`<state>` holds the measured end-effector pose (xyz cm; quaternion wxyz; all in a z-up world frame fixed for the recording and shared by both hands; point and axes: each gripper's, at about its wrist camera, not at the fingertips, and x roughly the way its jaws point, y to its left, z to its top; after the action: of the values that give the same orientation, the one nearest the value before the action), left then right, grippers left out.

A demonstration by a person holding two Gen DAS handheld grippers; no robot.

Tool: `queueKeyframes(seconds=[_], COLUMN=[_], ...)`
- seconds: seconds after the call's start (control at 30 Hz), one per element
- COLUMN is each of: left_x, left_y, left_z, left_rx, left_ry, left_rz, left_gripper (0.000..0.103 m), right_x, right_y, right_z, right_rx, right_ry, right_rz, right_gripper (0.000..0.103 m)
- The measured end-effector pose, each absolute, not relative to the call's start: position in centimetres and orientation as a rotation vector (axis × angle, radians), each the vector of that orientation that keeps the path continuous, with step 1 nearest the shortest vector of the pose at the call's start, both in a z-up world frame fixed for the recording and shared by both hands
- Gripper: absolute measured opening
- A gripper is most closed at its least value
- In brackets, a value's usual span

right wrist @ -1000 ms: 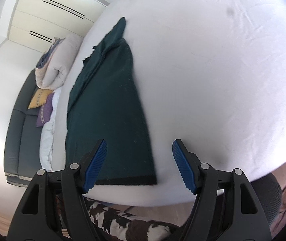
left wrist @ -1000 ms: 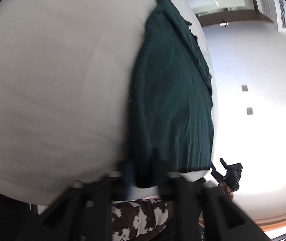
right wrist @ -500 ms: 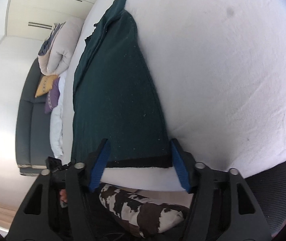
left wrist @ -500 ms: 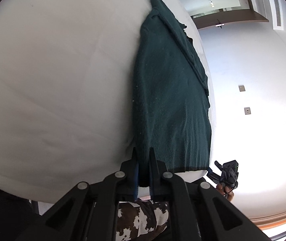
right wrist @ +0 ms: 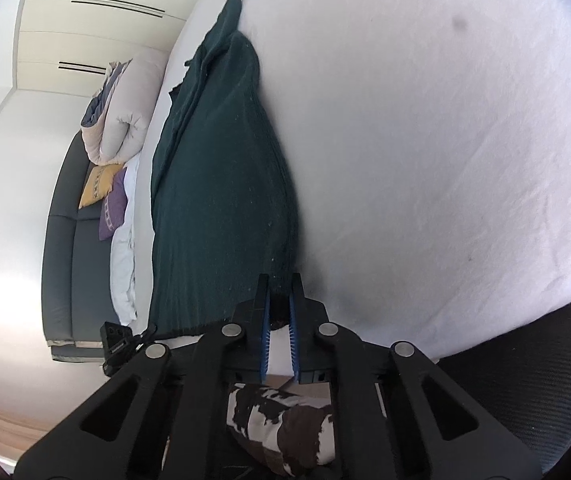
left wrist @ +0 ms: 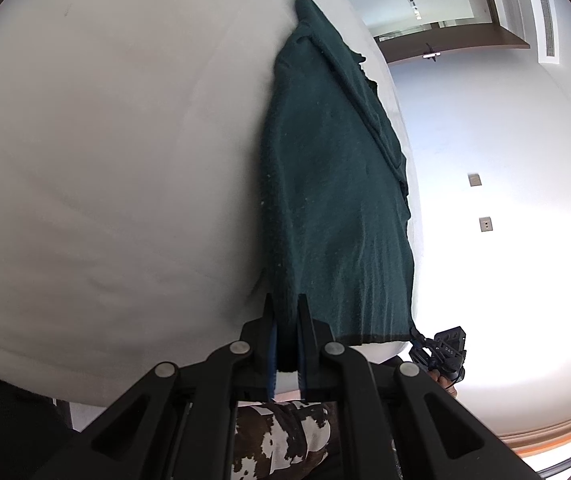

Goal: Fold small clothes
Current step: 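Grasp the sweater hem with both tools, then lift the hem with both tools and fold it toward the collar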

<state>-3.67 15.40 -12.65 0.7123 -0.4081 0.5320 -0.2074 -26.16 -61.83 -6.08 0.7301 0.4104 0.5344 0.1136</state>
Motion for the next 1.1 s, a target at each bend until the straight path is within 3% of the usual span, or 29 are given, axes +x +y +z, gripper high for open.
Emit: queueKeyframes(seconds=[0.27,0.47,0.73,1.1], left_x=[-3.7,-1.6,6.4,20.7], left_y=[16.1,16.9,17.4,17.3], left_z=[-11.5,-7.1,-2.6,-2.9], left_rx=[-1.003,-1.056,-1.093,-1.135], left_ry=[1.104,0.960,0.832,0.826], left_rz=[-0.490,-0.543,-0.556,-0.501], left_gripper=[0.006,0.006,0.006,0.006], right_x=[-25.0,-21.0,-9.9,5.9], right_y=[-60.4,-58.8,-57.3,-58.1], right_z=[-2.7,1.8,5.2,5.1], right_rx=[0.825,0.796,0.785,0.791], right_ry=[1.105,1.023,0.938,0.876], right_rz=[0.253,0.305,0.269,0.152], right_gripper=[0.006,0.006,0.006,0.006])
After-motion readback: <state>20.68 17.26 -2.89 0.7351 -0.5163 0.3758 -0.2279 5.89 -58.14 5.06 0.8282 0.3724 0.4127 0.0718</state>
